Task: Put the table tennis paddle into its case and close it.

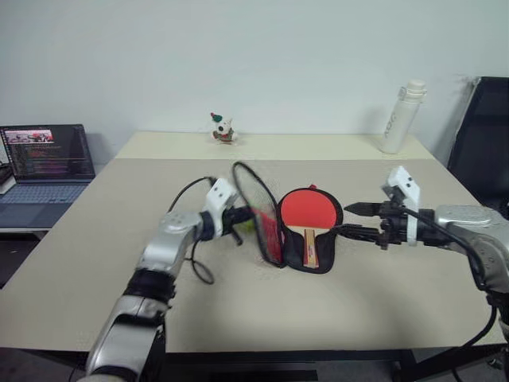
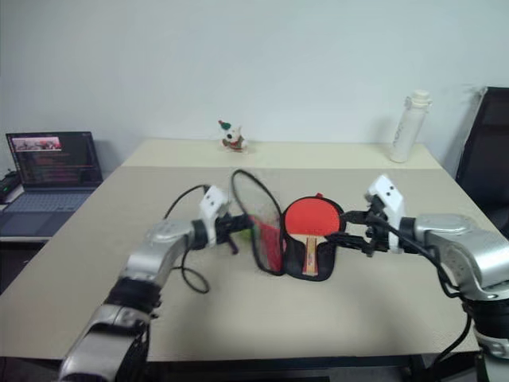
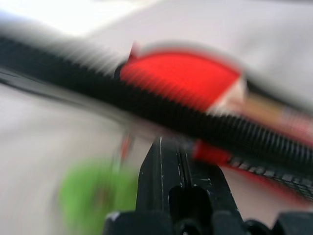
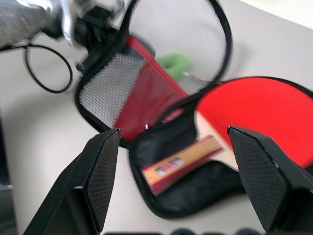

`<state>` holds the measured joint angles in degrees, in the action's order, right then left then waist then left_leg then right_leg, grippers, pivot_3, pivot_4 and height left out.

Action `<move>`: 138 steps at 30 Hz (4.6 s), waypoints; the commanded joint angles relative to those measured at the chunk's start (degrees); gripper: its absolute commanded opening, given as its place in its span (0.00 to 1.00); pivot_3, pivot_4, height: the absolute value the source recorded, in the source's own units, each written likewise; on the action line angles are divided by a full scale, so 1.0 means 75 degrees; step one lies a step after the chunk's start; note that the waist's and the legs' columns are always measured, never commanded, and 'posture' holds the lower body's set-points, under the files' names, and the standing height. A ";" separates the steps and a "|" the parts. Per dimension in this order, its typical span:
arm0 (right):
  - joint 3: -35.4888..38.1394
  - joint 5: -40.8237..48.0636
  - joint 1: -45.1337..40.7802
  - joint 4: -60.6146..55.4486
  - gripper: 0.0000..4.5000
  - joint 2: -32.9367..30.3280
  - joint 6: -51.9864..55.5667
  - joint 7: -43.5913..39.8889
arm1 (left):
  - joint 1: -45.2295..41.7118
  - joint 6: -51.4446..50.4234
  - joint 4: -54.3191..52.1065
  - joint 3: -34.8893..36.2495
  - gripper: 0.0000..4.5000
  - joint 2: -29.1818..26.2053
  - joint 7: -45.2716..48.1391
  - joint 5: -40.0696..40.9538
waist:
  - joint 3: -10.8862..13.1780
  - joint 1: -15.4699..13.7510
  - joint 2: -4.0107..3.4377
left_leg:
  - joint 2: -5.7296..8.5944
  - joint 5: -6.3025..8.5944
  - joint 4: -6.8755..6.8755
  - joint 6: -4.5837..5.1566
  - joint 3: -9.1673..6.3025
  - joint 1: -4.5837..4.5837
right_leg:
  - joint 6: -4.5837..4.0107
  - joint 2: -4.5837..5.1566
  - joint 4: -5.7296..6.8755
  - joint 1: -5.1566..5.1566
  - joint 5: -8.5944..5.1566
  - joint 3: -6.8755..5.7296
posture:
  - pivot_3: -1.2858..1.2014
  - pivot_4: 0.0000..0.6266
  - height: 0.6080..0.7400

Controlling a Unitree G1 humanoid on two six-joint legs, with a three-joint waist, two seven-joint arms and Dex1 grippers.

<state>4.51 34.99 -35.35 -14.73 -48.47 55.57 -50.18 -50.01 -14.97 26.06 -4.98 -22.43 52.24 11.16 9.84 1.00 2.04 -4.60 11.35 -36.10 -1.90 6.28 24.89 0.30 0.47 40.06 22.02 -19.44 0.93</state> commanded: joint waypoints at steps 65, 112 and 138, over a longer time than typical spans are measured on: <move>-0.1235 -0.2842 -0.1941 0.6660 0.00 0.4417 -0.0598 0.1217 | 0.5114 -0.3389 -0.6535 0.3074 0.00 -0.3381 0.0148 0.3849 | -0.0024 0.0378 0.0027 | -0.0036 0.0009 0.0002 0.0012 0.0015 -0.0154 | -0.0009 -0.0019 0.0098 -0.0083 -0.0005 0.0041 | 0.52 0.24 1.00; -0.1020 -0.0028 0.0972 -0.0156 0.00 0.2820 0.4252 0.1686 | 0.7361 -0.2698 -0.7208 0.3011 0.00 -0.3836 0.1474 0.4111 | -0.0018 0.0237 0.0026 | -0.0026 0.0042 0.0047 -0.0005 -0.0008 -0.0069 | -0.0033 -0.0005 -0.0003 -0.0048 -0.0056 0.0004 | 0.52 0.24 1.00; 0.0236 0.0158 0.1659 -0.1043 0.99 0.2606 0.4539 0.2709 | 0.7205 -0.2428 -0.6775 0.2803 0.00 -0.3334 0.0961 0.3863 | -0.0031 0.0069 0.0045 | -0.0003 0.0053 0.0031 0.0026 -0.0018 -0.0093 | 0.0002 0.0030 -0.0011 -0.0096 -0.0039 -0.0014 | 0.52 0.24 1.00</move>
<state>4.41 37.33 -23.57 -22.26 -26.51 89.73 -31.16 4.49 -34.28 -24.58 15.75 -47.45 59.37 40.03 9.61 1.52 2.37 -4.61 11.75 -35.87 -1.70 6.14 24.20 0.31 0.71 39.97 21.31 -19.72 0.82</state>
